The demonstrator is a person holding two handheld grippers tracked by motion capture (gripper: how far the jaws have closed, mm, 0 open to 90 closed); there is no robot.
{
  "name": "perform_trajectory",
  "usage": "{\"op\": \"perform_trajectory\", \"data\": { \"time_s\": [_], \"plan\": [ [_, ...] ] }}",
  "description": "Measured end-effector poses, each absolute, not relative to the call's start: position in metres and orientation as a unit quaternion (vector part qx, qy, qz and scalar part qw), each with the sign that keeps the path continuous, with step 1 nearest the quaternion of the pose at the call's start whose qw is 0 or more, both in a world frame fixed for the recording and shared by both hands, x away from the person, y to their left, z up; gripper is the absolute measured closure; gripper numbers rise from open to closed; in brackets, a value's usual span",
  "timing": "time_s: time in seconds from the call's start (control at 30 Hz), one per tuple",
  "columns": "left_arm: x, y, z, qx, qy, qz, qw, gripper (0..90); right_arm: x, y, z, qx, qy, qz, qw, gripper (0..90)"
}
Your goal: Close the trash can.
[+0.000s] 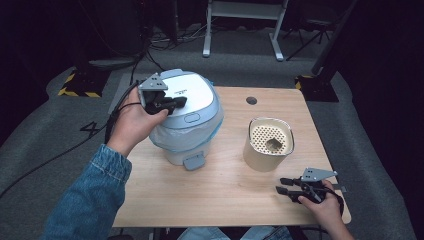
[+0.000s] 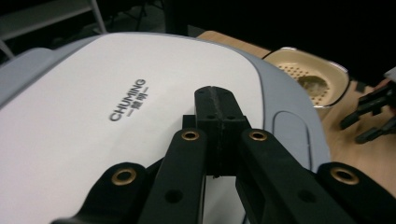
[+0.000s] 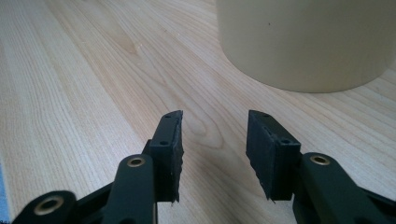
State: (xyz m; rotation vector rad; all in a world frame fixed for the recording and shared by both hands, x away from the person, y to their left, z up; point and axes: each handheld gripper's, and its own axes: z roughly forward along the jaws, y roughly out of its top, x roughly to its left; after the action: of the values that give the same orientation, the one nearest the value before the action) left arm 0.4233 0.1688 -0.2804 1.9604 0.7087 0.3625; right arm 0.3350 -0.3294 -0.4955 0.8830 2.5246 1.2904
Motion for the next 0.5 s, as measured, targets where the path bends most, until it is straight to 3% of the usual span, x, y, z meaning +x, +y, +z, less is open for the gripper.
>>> {"op": "perform_trajectory", "data": {
  "time_s": [0.07, 0.23, 0.3, 0.33, 0.5],
  "plan": [
    [0.423, 0.167, -0.284, 0.801, 0.289, 0.124, 0.509, 90.0, 0.335, -0.330, -0.495, 0.296, 0.847, 0.433, 0.086, 56.8],
    [0.423, 0.166, -0.283, 0.805, 0.277, 0.137, 0.507, 89.2, 0.336, -0.330, -0.495, 0.297, 0.846, 0.435, 0.088, 56.5],
    [0.420, 0.163, -0.280, 0.799, 0.293, 0.151, 0.502, 63.2, 0.337, -0.331, -0.495, 0.299, 0.845, 0.435, 0.090, 55.5],
    [0.418, 0.163, -0.279, 0.801, 0.292, 0.153, 0.499, 54.4, 0.337, -0.331, -0.494, 0.300, 0.844, 0.435, 0.090, 54.3],
    [0.403, 0.170, -0.273, 0.792, 0.279, 0.181, 0.512, 44.1, 0.344, -0.331, -0.488, 0.302, 0.841, 0.437, 0.097, 50.6]
  ]
}}
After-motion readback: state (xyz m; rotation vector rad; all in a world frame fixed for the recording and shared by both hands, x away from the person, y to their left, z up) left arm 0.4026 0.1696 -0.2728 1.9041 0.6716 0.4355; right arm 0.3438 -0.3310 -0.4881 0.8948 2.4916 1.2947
